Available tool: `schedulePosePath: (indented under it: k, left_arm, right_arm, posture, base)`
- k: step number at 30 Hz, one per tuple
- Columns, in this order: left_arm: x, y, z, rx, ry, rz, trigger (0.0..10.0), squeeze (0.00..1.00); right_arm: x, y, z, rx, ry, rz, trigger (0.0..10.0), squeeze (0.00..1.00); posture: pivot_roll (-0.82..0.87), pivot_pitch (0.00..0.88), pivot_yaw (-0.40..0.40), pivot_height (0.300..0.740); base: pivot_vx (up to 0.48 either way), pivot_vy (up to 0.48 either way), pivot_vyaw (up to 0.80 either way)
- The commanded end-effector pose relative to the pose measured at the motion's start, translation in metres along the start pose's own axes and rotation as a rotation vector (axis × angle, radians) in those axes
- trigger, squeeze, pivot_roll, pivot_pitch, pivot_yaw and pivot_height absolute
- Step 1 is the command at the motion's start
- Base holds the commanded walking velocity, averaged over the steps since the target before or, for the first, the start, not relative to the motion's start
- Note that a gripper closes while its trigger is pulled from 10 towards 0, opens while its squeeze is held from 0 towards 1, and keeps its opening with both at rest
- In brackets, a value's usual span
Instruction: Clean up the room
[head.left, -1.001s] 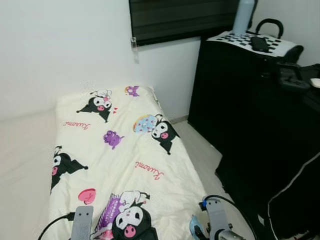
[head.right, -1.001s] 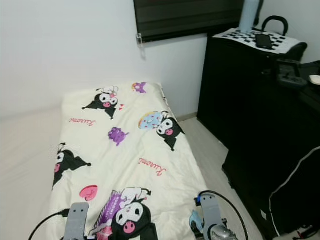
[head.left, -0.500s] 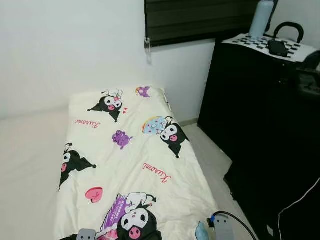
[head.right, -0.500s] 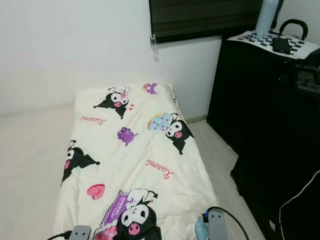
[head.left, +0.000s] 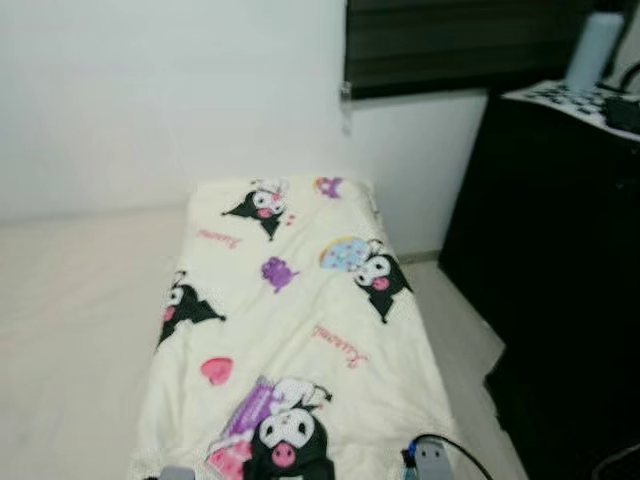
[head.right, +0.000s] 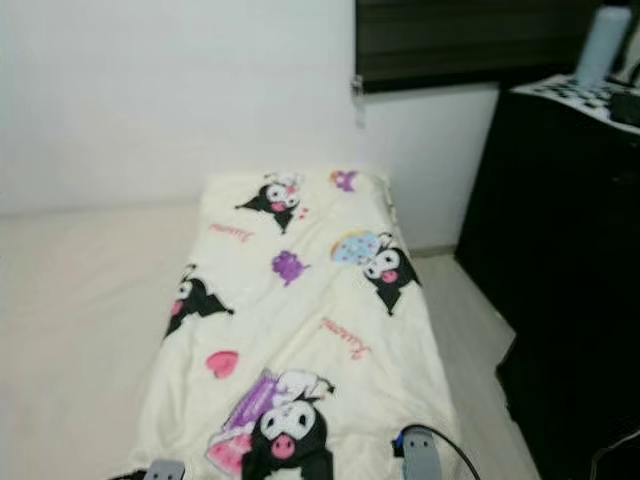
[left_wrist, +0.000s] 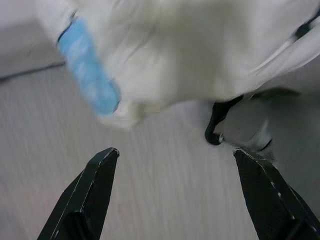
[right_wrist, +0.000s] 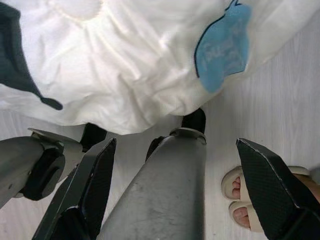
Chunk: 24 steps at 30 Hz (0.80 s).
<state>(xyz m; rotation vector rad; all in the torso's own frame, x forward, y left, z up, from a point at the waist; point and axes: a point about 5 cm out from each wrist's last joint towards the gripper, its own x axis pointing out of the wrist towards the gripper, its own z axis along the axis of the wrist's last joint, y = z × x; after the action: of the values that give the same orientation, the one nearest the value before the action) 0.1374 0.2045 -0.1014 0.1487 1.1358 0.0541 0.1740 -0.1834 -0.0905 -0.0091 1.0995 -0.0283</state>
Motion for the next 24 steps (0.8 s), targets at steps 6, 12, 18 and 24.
schedulePosePath:
  k: [6, 12, 18, 24]
  left_arm:
    - [-0.001, 0.008, -0.007, 0.022, 0.023, -0.001, 10.0, 0.0]
    - [0.0, -0.002, -0.004, 0.067, 0.026, -0.03, 10.0, 0.0]
    - [0.0, -0.006, -0.002, 0.078, 0.026, -0.04, 10.0, 0.0]
    - [0.0, -0.007, -0.002, 0.07, 0.024, -0.054, 10.0, 0.0]
  right_arm:
    - [0.0, 0.0, -0.007, -0.028, 0.025, -0.002, 10.0, 0.0]
    - [0.0, 0.0, -0.009, -0.04, 0.028, -0.001, 10.0, 0.0]
    - [0.0, 0.001, -0.009, -0.038, 0.026, 0.002, 10.0, 0.0]
    - [0.0, 0.001, -0.008, -0.029, 0.017, 0.005, 10.0, 0.0]
  posture:
    - [-0.01, 0.07, -0.01, 0.74]
    - [0.0, 0.076, -0.009, 0.74]
    - [0.0, 0.076, -0.008, 0.74]
    - [0.0, 0.073, -0.009, 0.74]
  base:
    - [0.0, 0.0, 0.7]
    - [0.0, 0.0, 0.7]
    - [0.0, 0.0, 0.7]
    - [0.0, 0.0, 0.71]
